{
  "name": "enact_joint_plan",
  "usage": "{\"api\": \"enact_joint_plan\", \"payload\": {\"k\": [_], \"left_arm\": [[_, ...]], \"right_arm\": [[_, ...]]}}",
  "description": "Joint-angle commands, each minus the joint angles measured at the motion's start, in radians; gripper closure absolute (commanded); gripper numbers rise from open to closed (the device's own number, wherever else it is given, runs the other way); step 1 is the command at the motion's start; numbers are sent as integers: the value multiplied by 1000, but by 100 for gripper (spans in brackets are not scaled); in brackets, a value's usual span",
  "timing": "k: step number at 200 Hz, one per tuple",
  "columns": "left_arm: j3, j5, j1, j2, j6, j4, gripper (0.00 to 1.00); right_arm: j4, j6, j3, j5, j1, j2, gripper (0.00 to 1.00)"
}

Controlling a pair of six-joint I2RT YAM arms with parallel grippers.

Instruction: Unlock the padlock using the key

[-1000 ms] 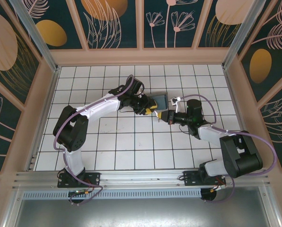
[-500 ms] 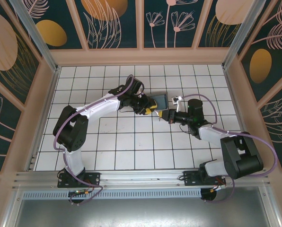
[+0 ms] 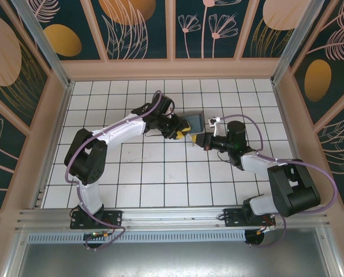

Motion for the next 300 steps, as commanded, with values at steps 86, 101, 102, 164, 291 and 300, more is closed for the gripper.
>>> {"api": "enact_joint_plan", "payload": {"k": [86,101,102,164,291,300], "left_arm": [[-38,102,-44,-44,-79,113,100],[-38,107,-40,-46,-89,127,100],[-38,107,-40,-46,-88,126,100],[3,79,4,-55,-12,18,100],[23,89,-14,-49,-25,39,100],[15,87,-14,-53,-27,43,100]], "right_arm": [[110,14,35,159,70,-17,100],[117,10,16,172,61,-35,100],[118,11,13,169,58,-37,100],[55,-69,-7,95,22,-84,100],[158,27,56,101,58,42,100],[156,42,61,106,60,39,100]]}}
